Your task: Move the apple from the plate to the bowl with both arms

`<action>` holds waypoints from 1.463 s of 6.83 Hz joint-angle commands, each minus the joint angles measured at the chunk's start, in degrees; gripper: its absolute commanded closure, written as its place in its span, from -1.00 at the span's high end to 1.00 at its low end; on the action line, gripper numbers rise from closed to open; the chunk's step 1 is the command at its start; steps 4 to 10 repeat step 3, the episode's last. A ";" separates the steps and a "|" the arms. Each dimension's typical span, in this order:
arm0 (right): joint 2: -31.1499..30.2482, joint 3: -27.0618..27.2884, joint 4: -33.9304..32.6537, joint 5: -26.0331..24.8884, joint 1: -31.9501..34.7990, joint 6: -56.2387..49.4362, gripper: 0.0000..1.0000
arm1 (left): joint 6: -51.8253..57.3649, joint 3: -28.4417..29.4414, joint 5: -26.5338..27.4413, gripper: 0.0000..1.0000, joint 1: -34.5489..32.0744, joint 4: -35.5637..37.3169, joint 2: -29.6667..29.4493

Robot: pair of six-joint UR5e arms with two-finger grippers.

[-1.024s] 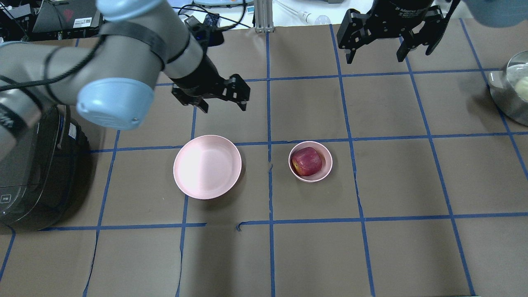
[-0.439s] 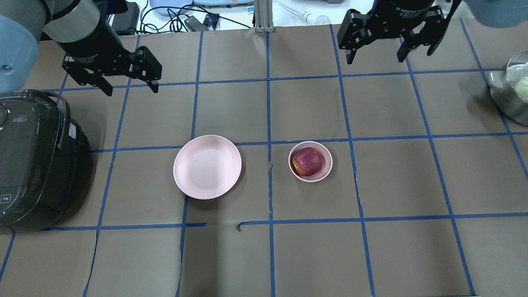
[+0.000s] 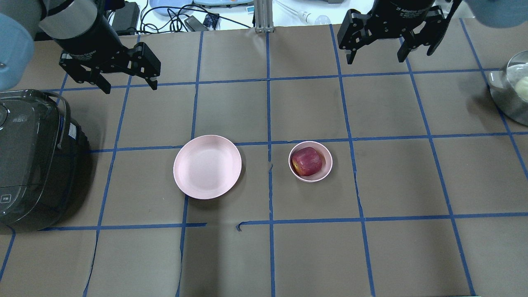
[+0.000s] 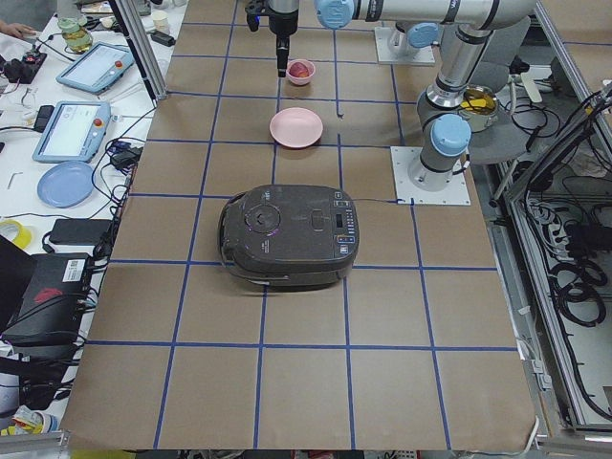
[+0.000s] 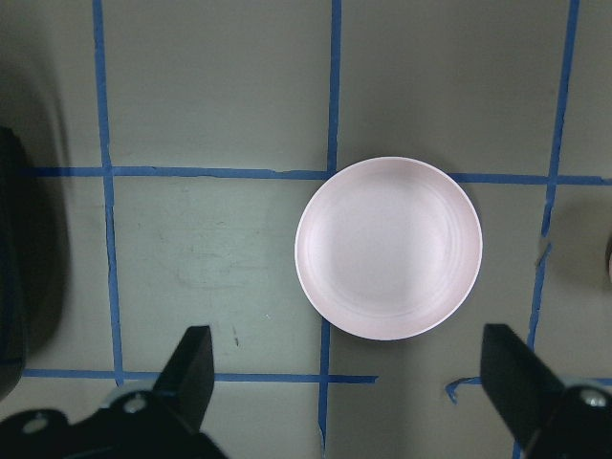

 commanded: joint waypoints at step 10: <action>-0.03 0.00 -0.04 0.00 0.16 0.00 1.00 | -0.02 -0.49 -0.37 1.00 -0.08 -0.36 -0.06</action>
